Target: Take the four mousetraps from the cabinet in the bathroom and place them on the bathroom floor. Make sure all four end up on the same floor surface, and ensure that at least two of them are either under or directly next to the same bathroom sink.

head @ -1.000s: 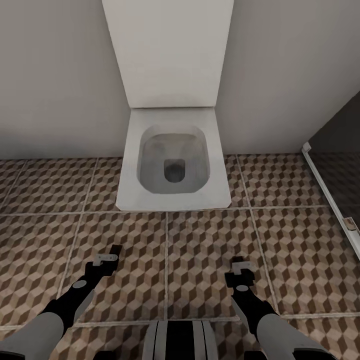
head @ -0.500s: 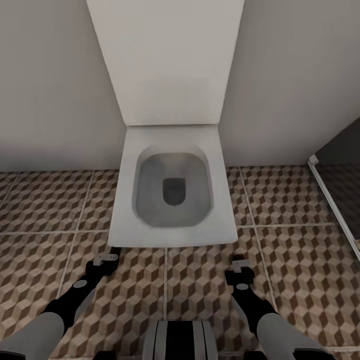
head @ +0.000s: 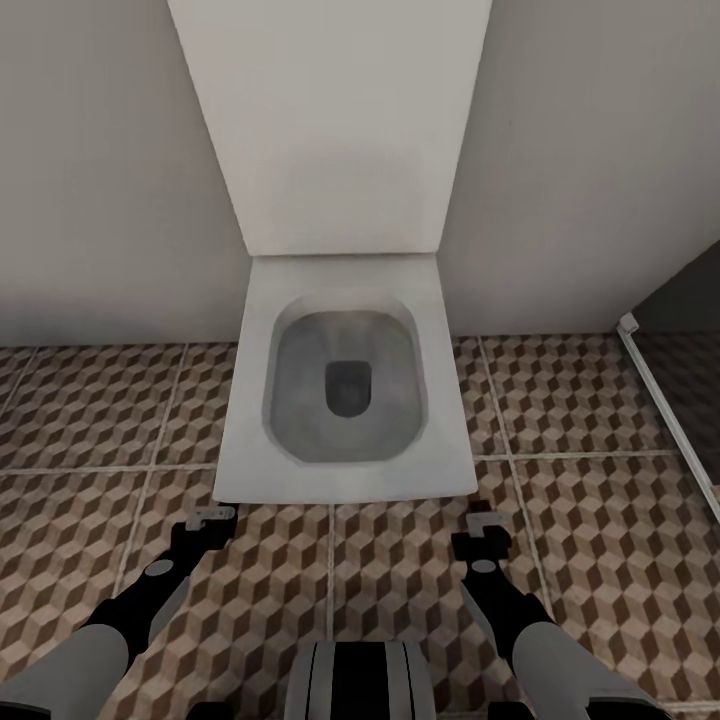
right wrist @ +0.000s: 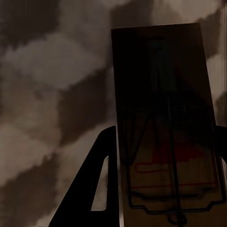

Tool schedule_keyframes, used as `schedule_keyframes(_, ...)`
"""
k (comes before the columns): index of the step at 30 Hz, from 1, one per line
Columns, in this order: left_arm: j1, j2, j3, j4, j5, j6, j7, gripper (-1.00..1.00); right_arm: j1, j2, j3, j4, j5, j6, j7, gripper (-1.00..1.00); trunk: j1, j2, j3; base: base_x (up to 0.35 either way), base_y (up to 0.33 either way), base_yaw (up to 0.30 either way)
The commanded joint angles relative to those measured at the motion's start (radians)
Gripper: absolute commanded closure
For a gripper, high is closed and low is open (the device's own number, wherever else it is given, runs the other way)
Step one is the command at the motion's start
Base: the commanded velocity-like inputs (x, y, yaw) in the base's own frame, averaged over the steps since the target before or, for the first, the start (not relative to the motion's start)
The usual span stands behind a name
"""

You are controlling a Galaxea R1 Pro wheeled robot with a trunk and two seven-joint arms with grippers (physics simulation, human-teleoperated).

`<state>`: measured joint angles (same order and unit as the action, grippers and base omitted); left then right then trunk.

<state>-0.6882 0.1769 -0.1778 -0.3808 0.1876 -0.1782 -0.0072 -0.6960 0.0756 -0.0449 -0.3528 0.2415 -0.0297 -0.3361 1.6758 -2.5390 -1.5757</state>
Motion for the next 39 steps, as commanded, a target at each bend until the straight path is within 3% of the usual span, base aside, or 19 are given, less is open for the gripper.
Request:
schedule_keyframes(1,-0.001,0.001,-0.007,0.002,0.009,-0.008,0.003,1.0,0.0,0.001,-0.005,-0.003,0.004,-0.003,-0.003,1.0,0.0,0.0,0.0,0.001,0.0,0.0)
schedule_keyframes(39,-0.001,0.001,-0.01,0.005,0.015,-0.014,0.001,1.0,0.0,0.002,-0.011,-0.011,-0.007,-0.003,-0.024,1.0,0.0,0.0,0.004,0.0,0.0,0.043)
